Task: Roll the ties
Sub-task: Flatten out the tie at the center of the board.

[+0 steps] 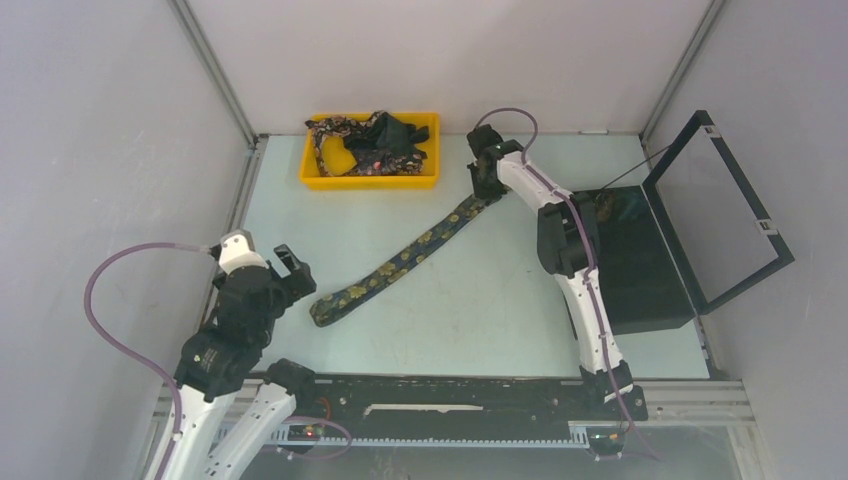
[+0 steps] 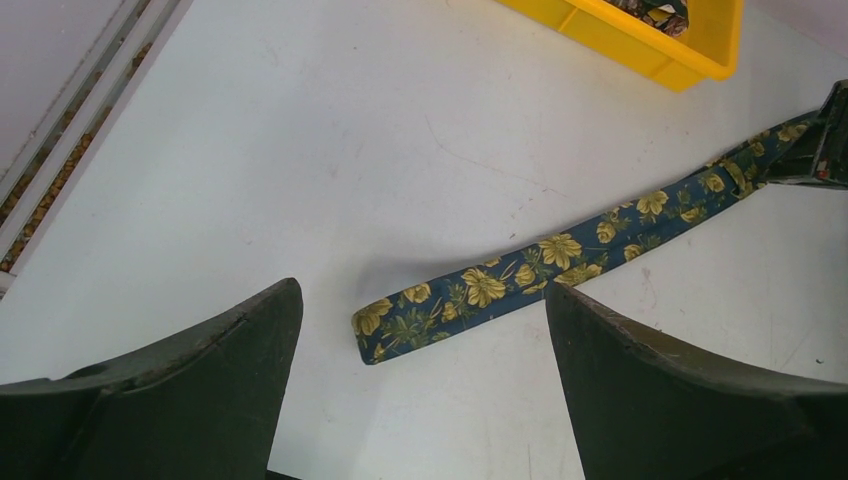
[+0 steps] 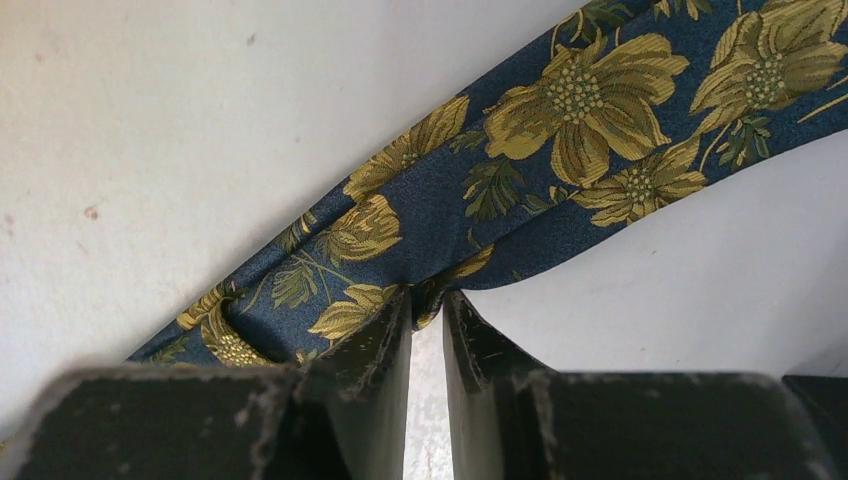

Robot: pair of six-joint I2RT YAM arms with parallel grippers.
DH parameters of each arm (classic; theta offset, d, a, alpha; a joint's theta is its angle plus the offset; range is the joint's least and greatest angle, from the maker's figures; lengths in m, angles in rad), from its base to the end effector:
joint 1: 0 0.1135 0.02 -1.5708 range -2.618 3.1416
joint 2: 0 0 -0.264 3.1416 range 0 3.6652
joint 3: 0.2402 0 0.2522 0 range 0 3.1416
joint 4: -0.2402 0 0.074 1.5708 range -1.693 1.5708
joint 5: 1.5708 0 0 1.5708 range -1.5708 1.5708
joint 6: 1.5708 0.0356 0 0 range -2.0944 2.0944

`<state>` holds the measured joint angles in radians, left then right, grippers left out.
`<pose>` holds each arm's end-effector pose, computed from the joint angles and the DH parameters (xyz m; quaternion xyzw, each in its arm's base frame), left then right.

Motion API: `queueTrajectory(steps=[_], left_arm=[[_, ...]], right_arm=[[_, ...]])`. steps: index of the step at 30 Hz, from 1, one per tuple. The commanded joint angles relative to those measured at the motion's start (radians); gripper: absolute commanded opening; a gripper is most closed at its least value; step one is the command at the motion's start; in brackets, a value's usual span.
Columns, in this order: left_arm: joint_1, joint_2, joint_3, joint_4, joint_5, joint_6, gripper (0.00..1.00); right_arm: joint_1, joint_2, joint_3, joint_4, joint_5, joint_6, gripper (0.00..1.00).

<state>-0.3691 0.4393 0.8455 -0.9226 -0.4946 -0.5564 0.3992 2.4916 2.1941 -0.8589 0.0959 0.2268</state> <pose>0.0751 -0.0109 0.3257 -0.2010 0.8227 -0.0285 0.5309 0.4860 0.2013 0.1587 -0.0743 0.9747 0.0186 0.2099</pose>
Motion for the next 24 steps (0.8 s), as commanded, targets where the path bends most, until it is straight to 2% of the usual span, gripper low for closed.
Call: queueTrajectory(steps=[1,8,15,22,24], left_arm=[[0.016,0.021,0.003,0.024,-0.011,0.017,0.98],[0.028,0.036,0.003,0.025,-0.011,0.018,0.98],[0.035,0.048,0.003,0.024,-0.015,0.018,0.98],[0.037,0.056,0.004,0.019,-0.022,0.014,0.98],[0.039,0.058,0.004,0.018,-0.025,0.014,0.98]], right_arm=[[-0.043,0.083,0.076,-0.034,0.075,-0.040,0.20],[-0.084,0.148,0.210,-0.044,0.069,-0.047,0.20],[-0.126,0.159,0.251,-0.003,0.049,-0.001,0.21],[-0.163,0.199,0.364,-0.009,0.050,0.031,0.22],[-0.177,0.182,0.342,0.018,0.038,0.035,0.22]])
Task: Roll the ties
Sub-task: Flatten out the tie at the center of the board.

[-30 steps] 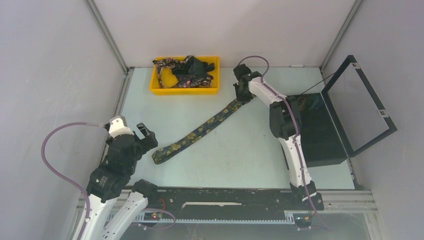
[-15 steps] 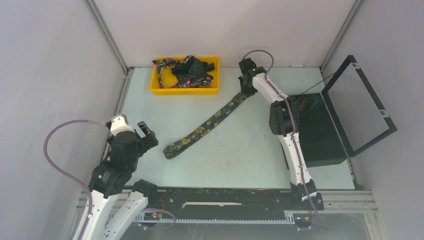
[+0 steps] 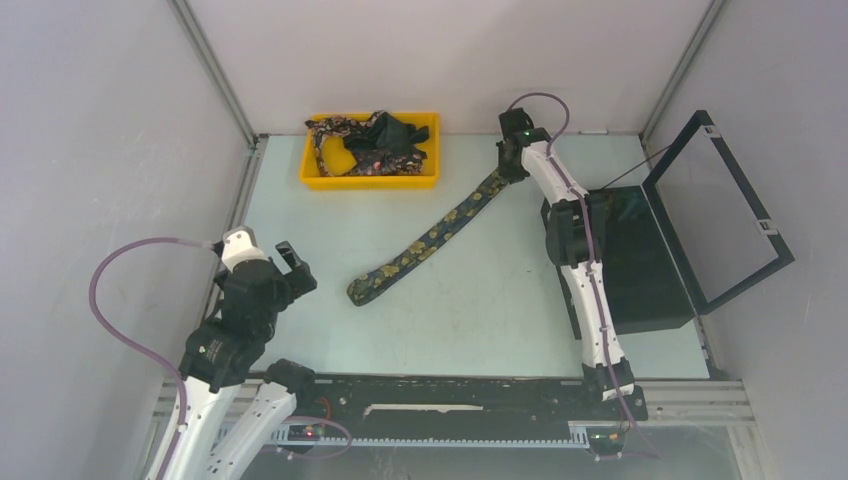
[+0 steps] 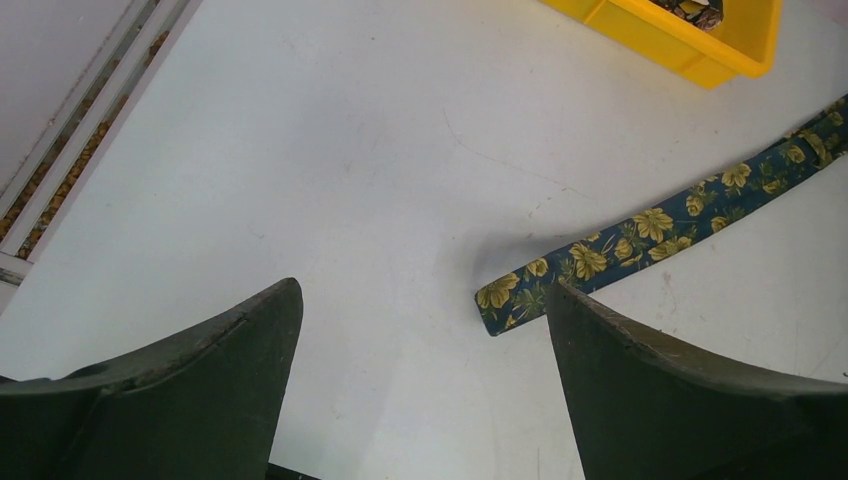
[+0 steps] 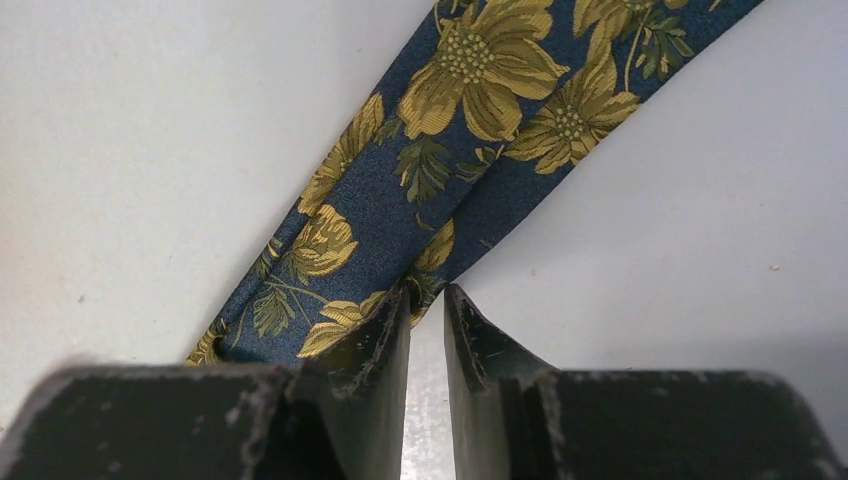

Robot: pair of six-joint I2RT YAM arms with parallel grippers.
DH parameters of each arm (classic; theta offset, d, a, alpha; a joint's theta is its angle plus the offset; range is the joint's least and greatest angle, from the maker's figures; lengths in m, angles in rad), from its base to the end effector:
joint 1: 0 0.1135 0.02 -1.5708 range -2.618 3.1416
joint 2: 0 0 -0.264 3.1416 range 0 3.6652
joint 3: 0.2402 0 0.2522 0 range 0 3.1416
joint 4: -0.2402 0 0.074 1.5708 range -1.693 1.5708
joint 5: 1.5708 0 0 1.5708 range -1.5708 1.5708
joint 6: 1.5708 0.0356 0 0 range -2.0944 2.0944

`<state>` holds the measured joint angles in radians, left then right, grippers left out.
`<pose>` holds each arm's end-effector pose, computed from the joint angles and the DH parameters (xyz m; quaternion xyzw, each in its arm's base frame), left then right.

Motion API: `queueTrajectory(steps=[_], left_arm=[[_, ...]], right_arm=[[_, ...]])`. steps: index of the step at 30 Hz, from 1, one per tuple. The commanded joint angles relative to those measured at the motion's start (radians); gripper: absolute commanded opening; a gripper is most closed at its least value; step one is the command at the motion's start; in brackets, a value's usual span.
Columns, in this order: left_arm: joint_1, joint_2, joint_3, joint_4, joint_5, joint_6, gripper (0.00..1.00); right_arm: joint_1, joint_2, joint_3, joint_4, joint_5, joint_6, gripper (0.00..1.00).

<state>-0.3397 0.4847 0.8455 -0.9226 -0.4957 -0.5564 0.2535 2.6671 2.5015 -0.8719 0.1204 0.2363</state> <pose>0.0844 -0.0119 0.3230 -0.2097 0.8309 -0.0094 0.5154 0.5450 0.1368 0.1588 0.0076 0.9630 0.0075 0.2692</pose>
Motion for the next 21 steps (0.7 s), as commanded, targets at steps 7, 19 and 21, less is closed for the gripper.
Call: queueTrajectory(steps=[7,19,21], left_arm=[[0.011,0.011,0.006,0.016,-0.034,0.009,0.98],[0.011,-0.013,-0.054,0.052,0.013,-0.101,0.98],[0.011,0.006,-0.086,0.092,0.056,-0.119,0.98]], right_arm=[[-0.047,-0.047,-0.011,0.047,-0.001,0.018,0.27],[0.005,-0.412,-0.250,0.072,-0.068,0.059,0.47],[0.034,-0.499,-0.354,0.105,-0.087,0.069,0.47]])
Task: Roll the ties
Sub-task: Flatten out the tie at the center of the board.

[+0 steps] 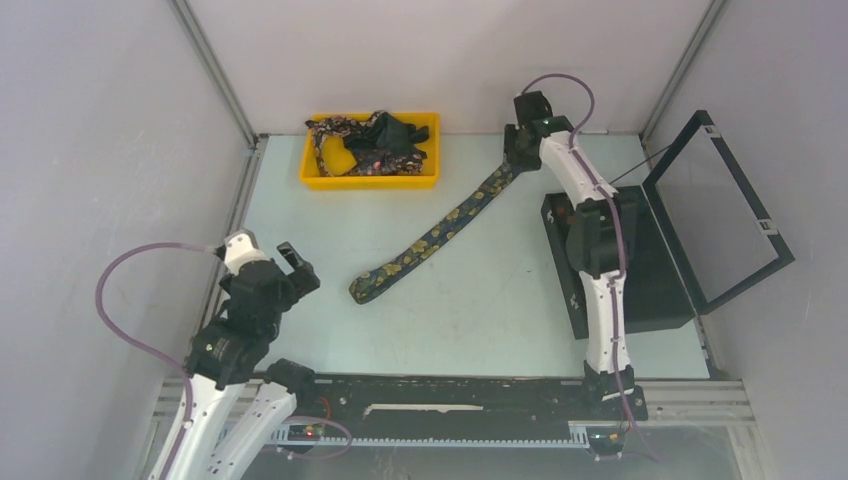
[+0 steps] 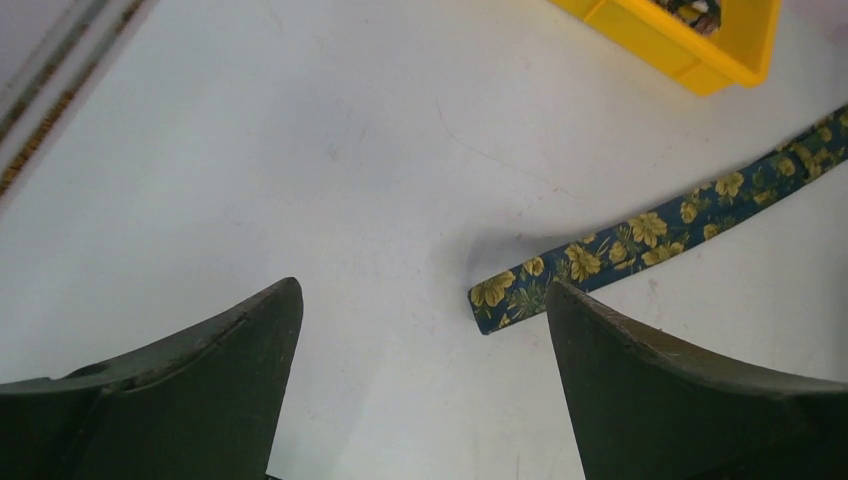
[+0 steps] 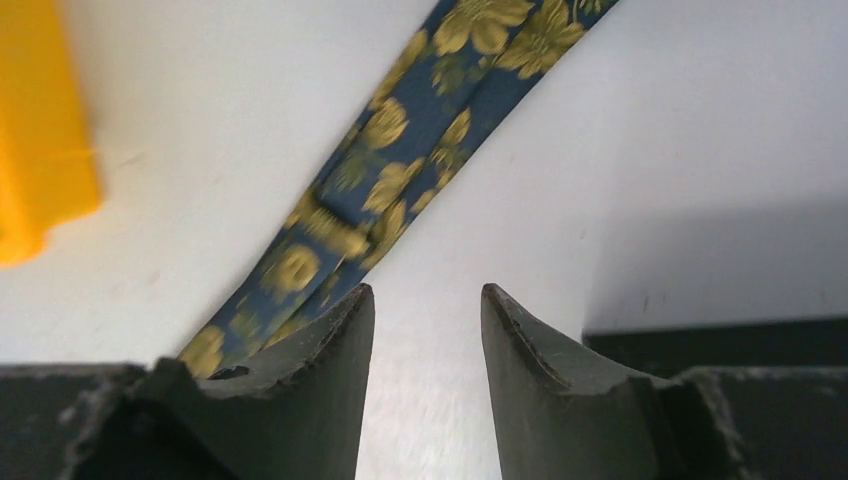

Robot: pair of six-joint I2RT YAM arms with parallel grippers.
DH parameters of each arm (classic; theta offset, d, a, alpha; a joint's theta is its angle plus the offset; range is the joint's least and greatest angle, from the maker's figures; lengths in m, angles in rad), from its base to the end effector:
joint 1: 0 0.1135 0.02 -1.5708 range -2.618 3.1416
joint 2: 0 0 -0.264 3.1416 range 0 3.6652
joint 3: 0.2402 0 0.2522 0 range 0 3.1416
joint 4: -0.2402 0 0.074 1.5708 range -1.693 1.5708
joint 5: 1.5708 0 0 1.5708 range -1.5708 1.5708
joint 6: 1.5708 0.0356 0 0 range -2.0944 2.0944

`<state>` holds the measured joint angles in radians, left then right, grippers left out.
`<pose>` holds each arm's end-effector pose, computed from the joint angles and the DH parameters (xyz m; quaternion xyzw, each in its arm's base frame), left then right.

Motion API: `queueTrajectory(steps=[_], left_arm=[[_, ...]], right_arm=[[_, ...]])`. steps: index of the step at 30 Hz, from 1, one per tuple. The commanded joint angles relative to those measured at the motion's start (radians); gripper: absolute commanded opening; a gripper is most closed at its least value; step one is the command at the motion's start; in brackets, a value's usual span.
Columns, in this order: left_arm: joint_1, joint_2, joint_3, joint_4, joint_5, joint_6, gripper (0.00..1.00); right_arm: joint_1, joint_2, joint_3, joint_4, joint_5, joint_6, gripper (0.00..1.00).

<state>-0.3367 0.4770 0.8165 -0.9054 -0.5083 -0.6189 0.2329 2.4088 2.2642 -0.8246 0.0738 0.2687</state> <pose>0.0861 -0.0118 0.3165 -0.2392 0.8228 -0.0187 0.5152 0.5156 0.1196 0.2239 0.0280 0.9541 0.0393 0.2956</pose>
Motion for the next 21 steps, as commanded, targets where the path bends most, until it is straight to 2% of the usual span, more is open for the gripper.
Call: queueTrajectory(steps=[1,6,11,14,18,21], left_arm=[[0.008,0.033,-0.066,0.087,0.087,-0.068,0.98],[0.009,0.108,-0.082,0.132,0.180,-0.099,0.96],[0.010,0.082,-0.177,0.201,0.146,-0.136,0.89],[0.009,0.111,-0.231,0.240,0.185,-0.167,0.86],[0.010,0.108,-0.275,0.254,0.203,-0.200,0.84],[0.010,0.054,-0.300,0.240,0.186,-0.229,0.84]], right_arm=[[0.074,-0.284,-0.175,0.074,-0.044,0.047,0.47],[0.233,-0.462,-0.443,0.214,-0.138,0.085,0.43],[0.435,-0.476,-0.504,0.309,-0.269,0.130,0.34],[0.524,-0.404,-0.459,0.339,-0.363,0.186,0.26],[0.623,-0.235,-0.276,0.297,-0.398,0.208,0.23],[0.652,-0.110,-0.148,0.258,-0.427,0.243,0.19]])
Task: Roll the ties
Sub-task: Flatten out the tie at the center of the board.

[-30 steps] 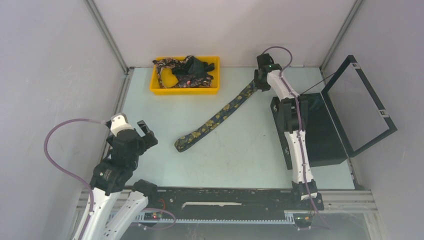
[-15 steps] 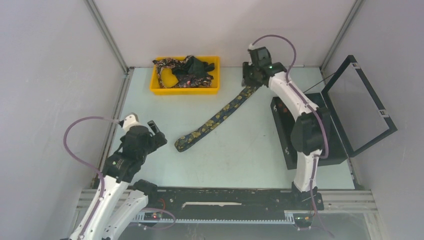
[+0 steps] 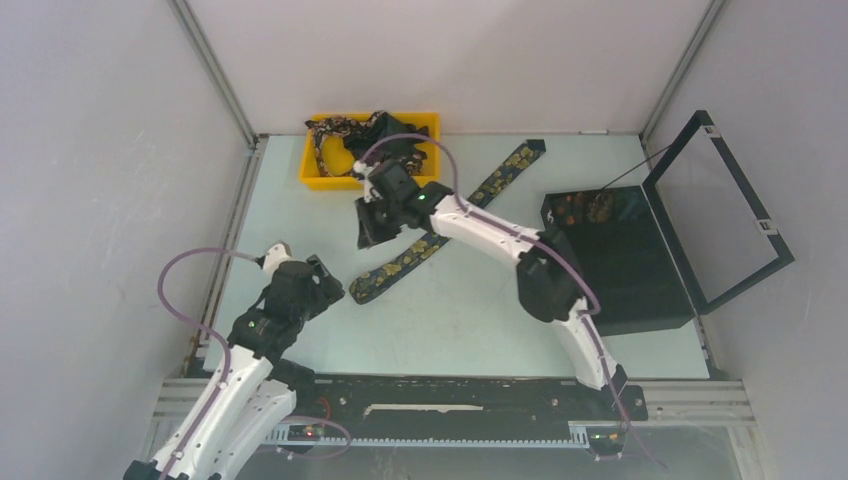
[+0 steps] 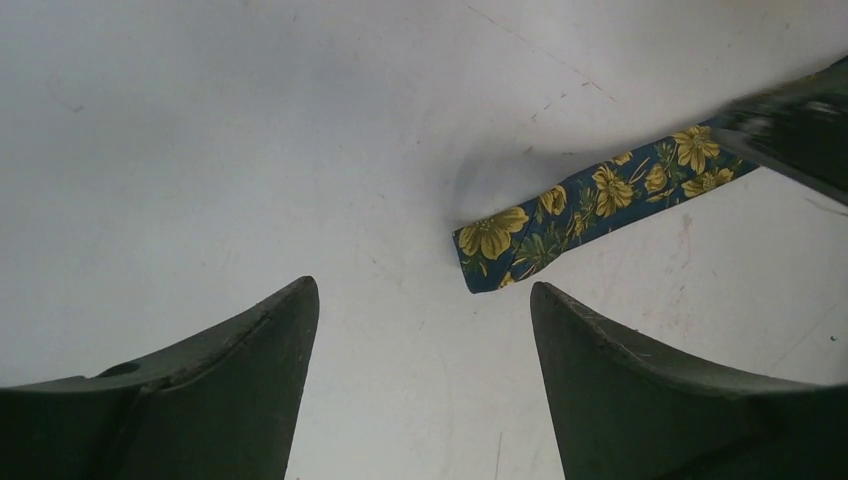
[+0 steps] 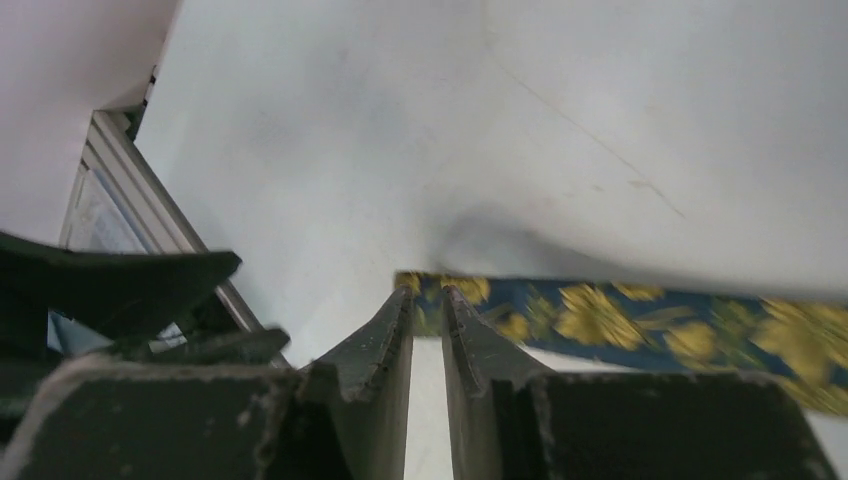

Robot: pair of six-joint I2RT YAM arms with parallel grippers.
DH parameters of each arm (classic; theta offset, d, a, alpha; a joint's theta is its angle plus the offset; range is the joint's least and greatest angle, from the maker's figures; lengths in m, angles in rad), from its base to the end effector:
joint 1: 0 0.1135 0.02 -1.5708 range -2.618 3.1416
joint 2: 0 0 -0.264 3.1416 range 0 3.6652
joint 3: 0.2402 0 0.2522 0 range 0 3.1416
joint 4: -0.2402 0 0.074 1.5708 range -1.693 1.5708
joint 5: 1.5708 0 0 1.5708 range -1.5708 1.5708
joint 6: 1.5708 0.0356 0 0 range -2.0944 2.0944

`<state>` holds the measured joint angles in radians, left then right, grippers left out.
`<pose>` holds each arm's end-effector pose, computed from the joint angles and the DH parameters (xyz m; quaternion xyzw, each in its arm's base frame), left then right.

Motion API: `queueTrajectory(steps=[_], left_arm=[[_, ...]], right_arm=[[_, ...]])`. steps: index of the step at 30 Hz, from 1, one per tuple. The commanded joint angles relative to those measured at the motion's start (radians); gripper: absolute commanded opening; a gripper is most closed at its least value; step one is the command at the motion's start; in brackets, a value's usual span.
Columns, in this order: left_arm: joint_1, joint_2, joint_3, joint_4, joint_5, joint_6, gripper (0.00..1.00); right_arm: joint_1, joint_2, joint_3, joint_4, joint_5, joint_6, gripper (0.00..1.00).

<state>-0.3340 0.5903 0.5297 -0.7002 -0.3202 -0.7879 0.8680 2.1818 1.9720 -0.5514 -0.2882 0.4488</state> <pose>0.1236 -0.0310 0.2312 -0.2654 0.8699 -0.0829 0.4073 0.3166 0.3895 0.2628 -0.2446 0.8780 0.3429 0.2275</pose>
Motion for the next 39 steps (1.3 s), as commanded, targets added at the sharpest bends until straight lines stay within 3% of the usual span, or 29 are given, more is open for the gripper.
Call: queueTrajectory(steps=[1,9,15,22,32,39], left_arm=[[0.007,-0.078,-0.019,0.027,-0.009,-0.067,0.83],[0.007,-0.141,-0.022,0.005,-0.040,-0.086,0.81],[0.007,-0.149,-0.025,0.002,-0.049,-0.091,0.81],[0.006,-0.154,-0.037,0.004,-0.038,-0.102,0.80],[0.007,-0.161,-0.033,0.002,-0.023,-0.095,0.80],[0.007,-0.189,-0.018,-0.013,-0.034,-0.086,0.79]], right_arm=[[0.020,0.151,0.173,-0.025,-0.083,0.078,0.19],[0.061,0.204,0.114,-0.030,-0.051,0.109,0.16],[0.083,0.131,-0.103,0.077,-0.028,0.145,0.15],[0.090,0.110,-0.211,0.158,-0.003,0.175,0.13],[0.092,-0.007,-0.147,0.087,0.076,0.100,0.14],[0.143,-0.115,-0.226,0.095,0.105,0.038,0.19]])
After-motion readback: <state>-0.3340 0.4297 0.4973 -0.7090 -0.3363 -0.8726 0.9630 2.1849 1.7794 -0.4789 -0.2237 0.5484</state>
